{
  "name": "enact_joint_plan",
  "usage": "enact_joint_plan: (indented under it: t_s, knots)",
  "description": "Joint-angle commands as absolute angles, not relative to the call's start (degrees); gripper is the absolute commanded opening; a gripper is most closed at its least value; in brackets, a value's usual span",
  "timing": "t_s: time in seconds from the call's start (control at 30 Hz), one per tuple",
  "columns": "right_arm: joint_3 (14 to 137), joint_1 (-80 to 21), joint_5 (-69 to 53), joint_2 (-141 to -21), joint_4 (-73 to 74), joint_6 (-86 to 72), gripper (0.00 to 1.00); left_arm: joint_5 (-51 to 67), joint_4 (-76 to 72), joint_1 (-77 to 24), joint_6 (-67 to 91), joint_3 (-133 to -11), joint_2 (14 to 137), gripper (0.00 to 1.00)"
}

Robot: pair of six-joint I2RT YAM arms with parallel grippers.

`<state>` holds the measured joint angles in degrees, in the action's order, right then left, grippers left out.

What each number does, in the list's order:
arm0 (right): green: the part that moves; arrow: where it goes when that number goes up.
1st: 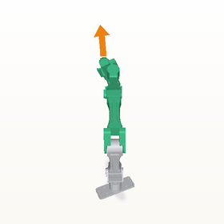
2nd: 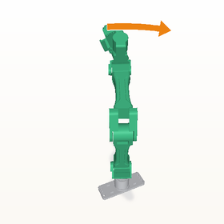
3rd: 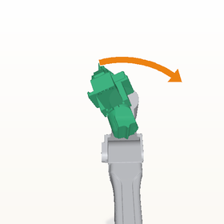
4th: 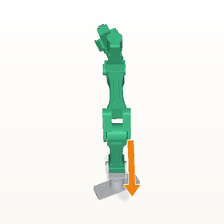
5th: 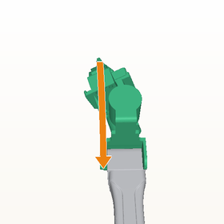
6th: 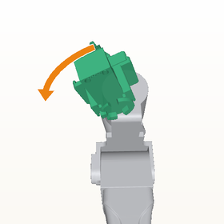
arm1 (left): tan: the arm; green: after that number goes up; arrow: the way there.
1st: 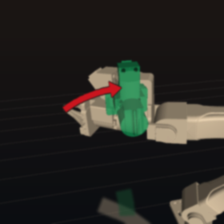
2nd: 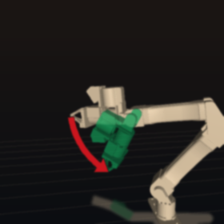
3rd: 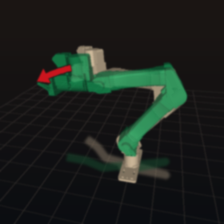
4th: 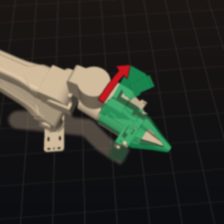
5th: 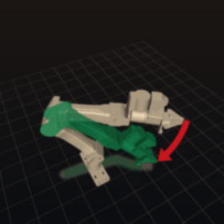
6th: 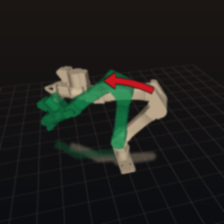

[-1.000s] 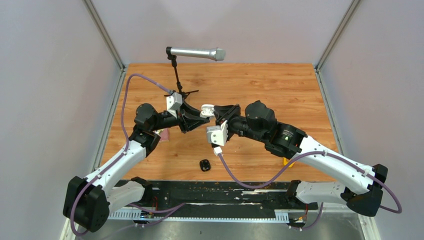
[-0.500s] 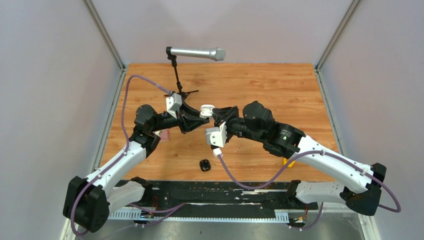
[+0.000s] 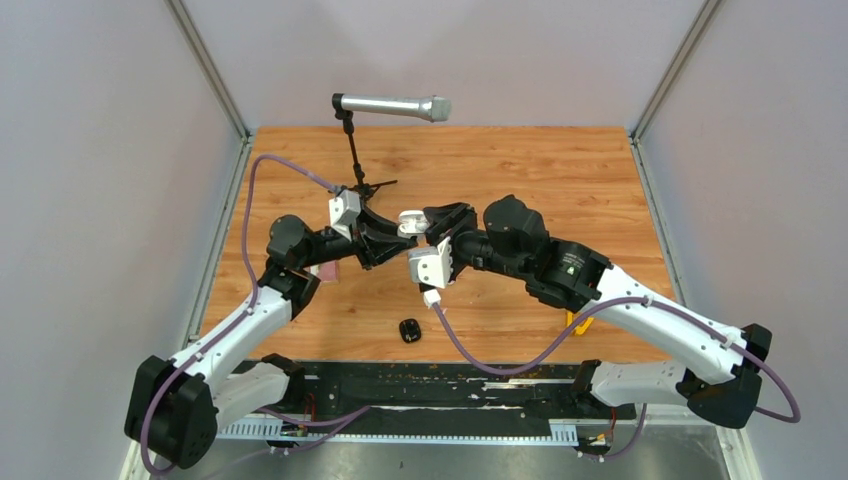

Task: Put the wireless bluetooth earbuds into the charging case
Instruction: Place the earbud in the charging case, then pick up the earbud from the center of the board.

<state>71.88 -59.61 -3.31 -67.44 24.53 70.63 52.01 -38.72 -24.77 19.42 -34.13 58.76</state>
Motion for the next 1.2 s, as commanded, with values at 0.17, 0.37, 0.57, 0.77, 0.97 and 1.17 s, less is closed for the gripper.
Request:
enact_joint_plan:
  t_s: [0.17, 0.37, 0.57, 0.77, 0.97, 1.17]
  knots:
    - [78.81, -59.94, -5.38, -68.43, 29.45, 66.43, 0.50, 51.24, -43.24, -24.83, 19.60, -32.76, 56.06, 0.00]
    - [82.91, -59.55, -3.90, -68.11, 31.49, 58.24, 0.53, 50.79, -43.41, -24.29, 20.27, -32.58, 55.55, 0.00]
    - [86.44, -46.89, -3.47, -67.35, 31.50, 33.75, 0.58, 50.55, -43.56, -23.85, 21.59, -33.46, 55.97, 0.00]
    - [86.92, -33.25, -9.11, -69.83, 38.32, 20.68, 0.54, 50.25, -43.26, -23.73, 23.51, -35.75, 56.44, 0.00]
    - [83.59, -28.23, -19.87, -80.11, 49.64, 14.42, 0.37, 48.65, -39.22, -22.50, 24.70, -38.69, 55.76, 0.00]
    - [78.57, -28.84, -23.00, -89.08, 49.17, 13.27, 0.28, 47.46, -29.02, -20.15, 19.97, -40.21, 52.14, 0.00]
